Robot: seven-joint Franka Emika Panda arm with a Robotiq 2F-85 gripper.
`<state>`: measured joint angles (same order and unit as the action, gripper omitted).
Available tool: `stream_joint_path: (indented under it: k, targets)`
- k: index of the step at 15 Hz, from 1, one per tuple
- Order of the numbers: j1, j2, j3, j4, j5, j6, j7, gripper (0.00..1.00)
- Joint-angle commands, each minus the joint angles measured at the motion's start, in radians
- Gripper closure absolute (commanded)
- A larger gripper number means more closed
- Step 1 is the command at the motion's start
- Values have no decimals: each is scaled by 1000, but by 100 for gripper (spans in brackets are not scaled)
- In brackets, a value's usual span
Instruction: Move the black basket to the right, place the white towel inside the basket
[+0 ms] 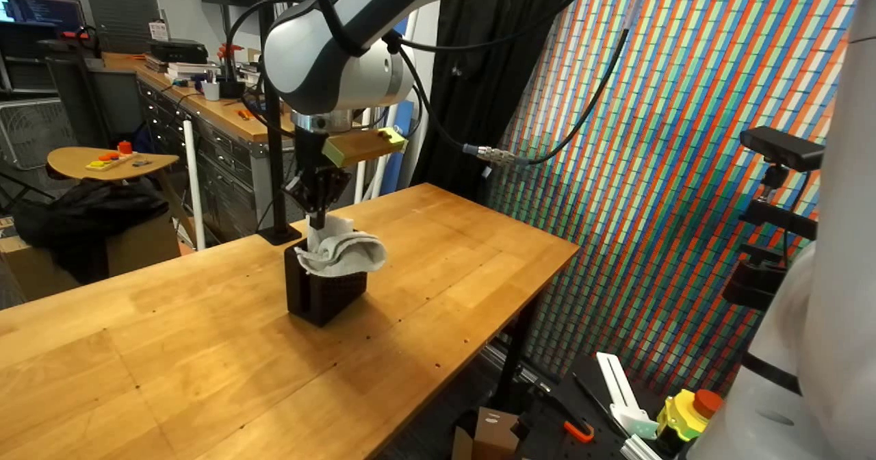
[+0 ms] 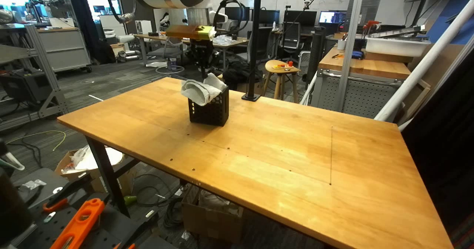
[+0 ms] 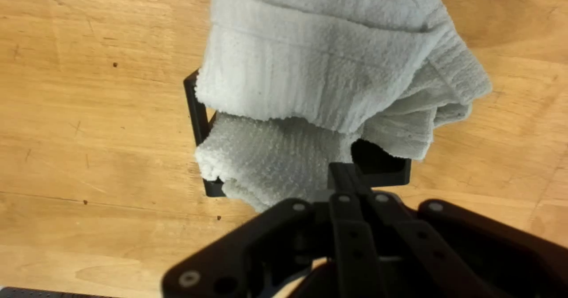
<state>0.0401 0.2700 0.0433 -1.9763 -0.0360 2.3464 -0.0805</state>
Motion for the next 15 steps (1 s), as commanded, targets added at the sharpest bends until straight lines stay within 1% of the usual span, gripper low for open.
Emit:
stream_joint_path:
  k: [1,2,3,6,9,10,11,12,13,15]
  targets:
    - [14,-13,-2,25,-29,-37,22,96]
    - [15,-14,-2,24,-26,-38,26,72]
    - [17,-12,-1,24,-25,-39,26,72]
    - [20,-13,0,21,-24,-38,28,51]
    - [24,-19,0,17,-26,-35,34,27]
    - [25,-23,0,17,-27,-35,36,26]
    - [26,-26,-1,16,-30,-35,39,54]
    - [29,-31,-2,17,-37,-36,43,58]
    - [30,-38,-3,16,-44,-38,45,58]
    - [33,-56,-4,14,-65,-42,53,72]
